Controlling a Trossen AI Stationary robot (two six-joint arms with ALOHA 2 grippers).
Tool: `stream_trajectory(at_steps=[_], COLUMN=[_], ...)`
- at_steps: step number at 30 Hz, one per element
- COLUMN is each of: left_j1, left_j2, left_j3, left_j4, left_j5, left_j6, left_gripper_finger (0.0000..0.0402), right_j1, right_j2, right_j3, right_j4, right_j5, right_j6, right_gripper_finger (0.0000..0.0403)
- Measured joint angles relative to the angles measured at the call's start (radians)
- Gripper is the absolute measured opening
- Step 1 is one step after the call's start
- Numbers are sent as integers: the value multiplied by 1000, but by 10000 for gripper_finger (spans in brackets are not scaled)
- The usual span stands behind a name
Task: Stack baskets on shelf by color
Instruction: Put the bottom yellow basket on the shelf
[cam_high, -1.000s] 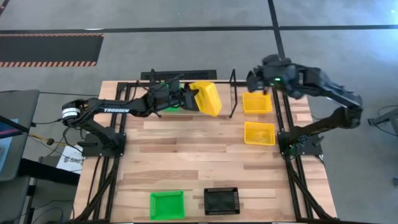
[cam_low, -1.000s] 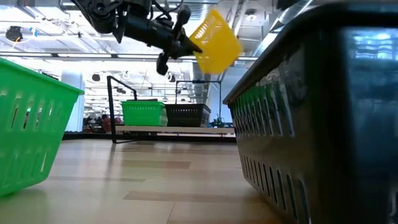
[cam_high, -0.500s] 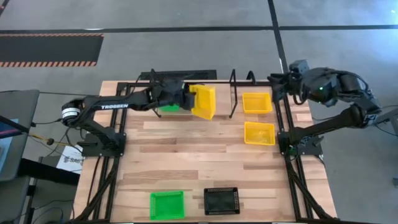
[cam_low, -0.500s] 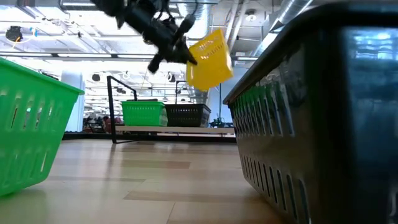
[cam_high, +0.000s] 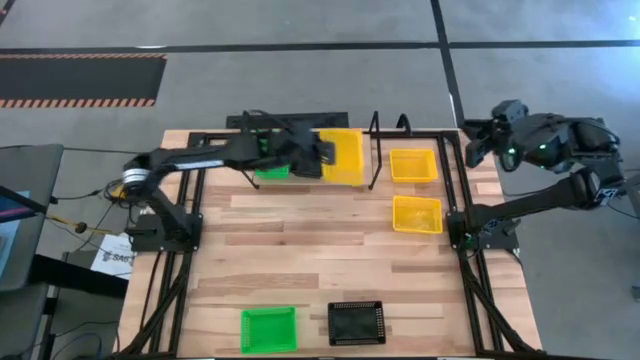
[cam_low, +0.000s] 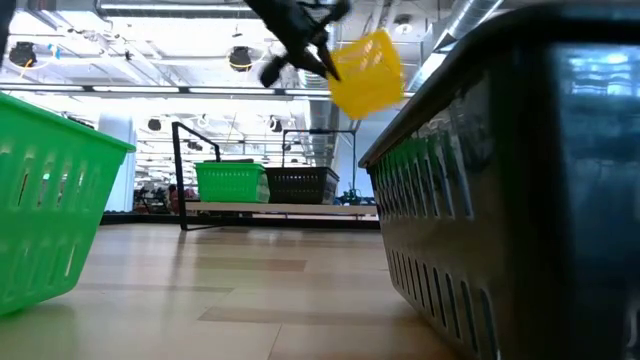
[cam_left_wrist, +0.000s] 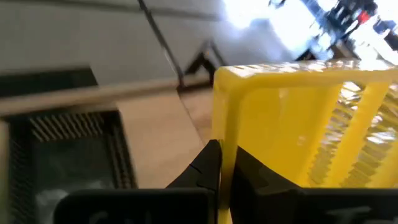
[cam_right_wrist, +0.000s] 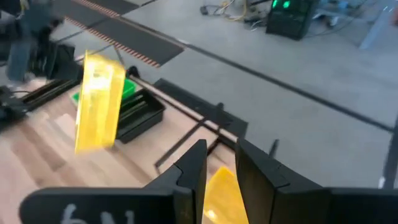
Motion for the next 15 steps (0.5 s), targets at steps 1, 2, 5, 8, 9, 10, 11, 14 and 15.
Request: stream_trajectory(at_steps=[1, 2, 5, 8, 9, 10, 11, 14, 15], left_j1=[-12, -24, -45, -46, -41, -39, -35, -28, -26], left_j2=[40, 85, 200, 293, 322, 352, 378, 450, 465], left_j3=[22, 53, 160, 310, 363, 412, 460, 592, 627], left_j4=[-6, -3, -44, -177, -218, -250, -294, -412, -455], left_j5=[1, 0, -4, -8, -9, -9, -8, -7, -8], left_j6=[-22, -38, -57, -84, -93, -99, -100, -98, -99], left_gripper_finger=[0, 0, 0, 0, 0, 0, 0, 0, 0], right_j1=[-6, -11, -23, -28, -28, -28, -28, -28, -28], right_j2=[-13, -26, -70, -108, -121, -133, -142, -176, -184], right_j3=[0, 0, 0, 0, 0, 0, 0, 0, 1], right_j4=[-1, -2, -4, -4, -4, -5, -7, -11, -11], right_j5=[8, 11, 12, 8, 7, 7, 6, 4, 4], right_j6=[-6, -8, -23, -49, -56, -61, -63, -85, -87], right_gripper_finger=[102, 102, 102, 102, 102, 102, 102, 102, 102])
